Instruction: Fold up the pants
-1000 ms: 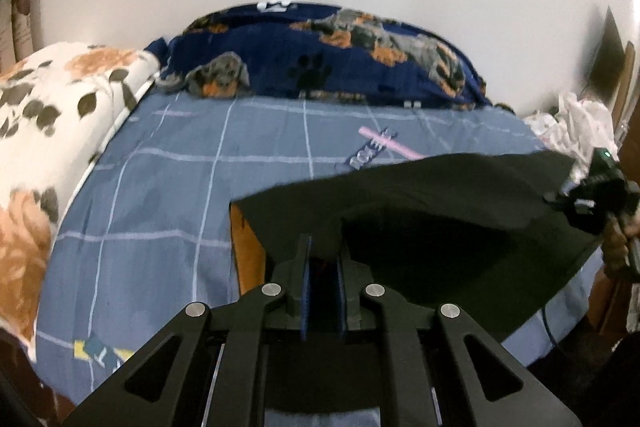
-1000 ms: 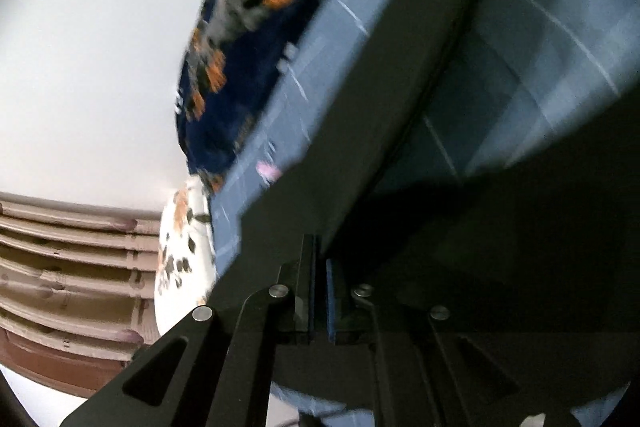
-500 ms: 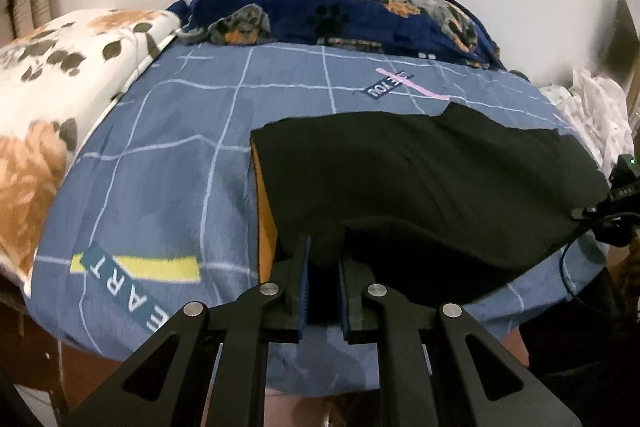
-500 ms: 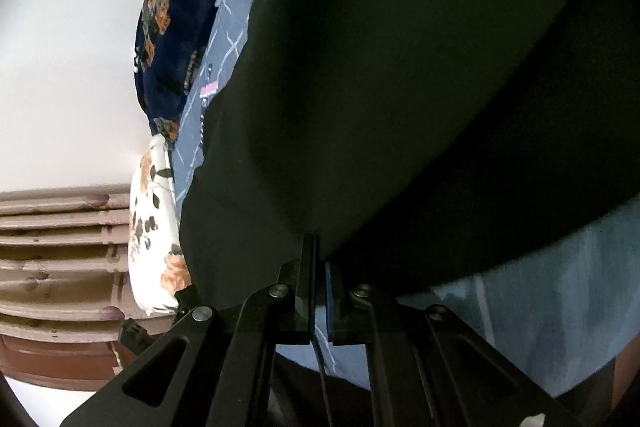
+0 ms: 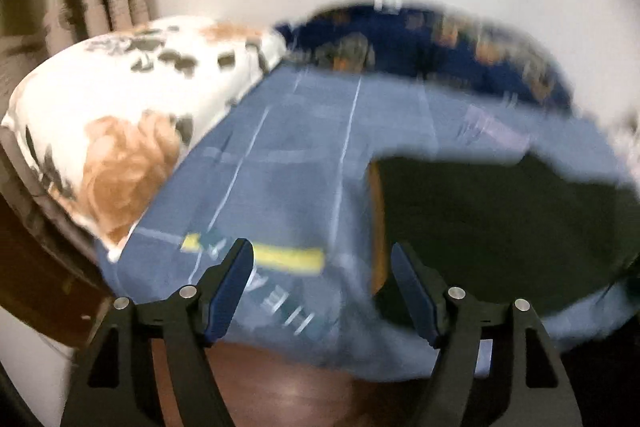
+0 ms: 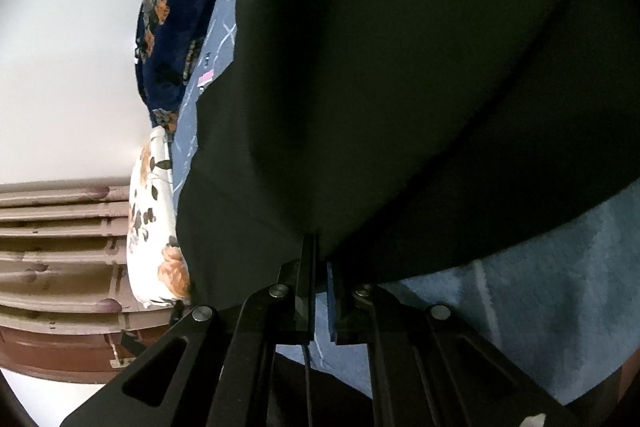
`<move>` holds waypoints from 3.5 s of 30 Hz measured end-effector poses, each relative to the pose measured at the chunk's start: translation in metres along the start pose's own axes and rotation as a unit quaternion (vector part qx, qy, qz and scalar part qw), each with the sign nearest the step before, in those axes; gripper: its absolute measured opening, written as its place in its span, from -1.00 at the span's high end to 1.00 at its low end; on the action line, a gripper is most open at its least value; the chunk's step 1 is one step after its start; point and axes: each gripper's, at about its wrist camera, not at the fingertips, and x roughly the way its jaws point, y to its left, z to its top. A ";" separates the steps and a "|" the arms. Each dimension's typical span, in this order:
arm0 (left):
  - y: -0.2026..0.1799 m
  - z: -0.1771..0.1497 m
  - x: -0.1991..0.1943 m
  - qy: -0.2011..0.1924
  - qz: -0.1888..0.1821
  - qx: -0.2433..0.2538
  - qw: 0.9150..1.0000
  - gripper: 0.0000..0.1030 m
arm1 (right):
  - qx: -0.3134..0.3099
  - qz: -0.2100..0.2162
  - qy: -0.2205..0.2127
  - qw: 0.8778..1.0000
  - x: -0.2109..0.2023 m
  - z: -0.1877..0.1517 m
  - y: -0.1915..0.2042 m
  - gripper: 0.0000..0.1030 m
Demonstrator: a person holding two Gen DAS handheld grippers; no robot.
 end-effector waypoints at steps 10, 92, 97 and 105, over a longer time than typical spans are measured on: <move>-0.143 0.000 0.060 0.109 -0.126 0.168 0.972 -0.04 | -0.035 0.019 -0.028 0.999 -0.014 0.007 -0.003 0.70; -0.134 -0.023 0.091 0.097 -0.159 0.177 0.967 -0.44 | 0.224 0.091 -0.422 0.874 -0.326 0.063 -0.282 0.68; -0.135 -0.023 0.091 0.097 -0.159 0.177 0.967 -0.44 | 0.230 0.093 -0.418 0.874 -0.319 0.069 -0.283 0.41; -0.134 -0.023 0.091 0.097 -0.159 0.177 0.966 -0.46 | 0.229 0.084 -0.415 0.876 -0.322 0.067 -0.283 0.35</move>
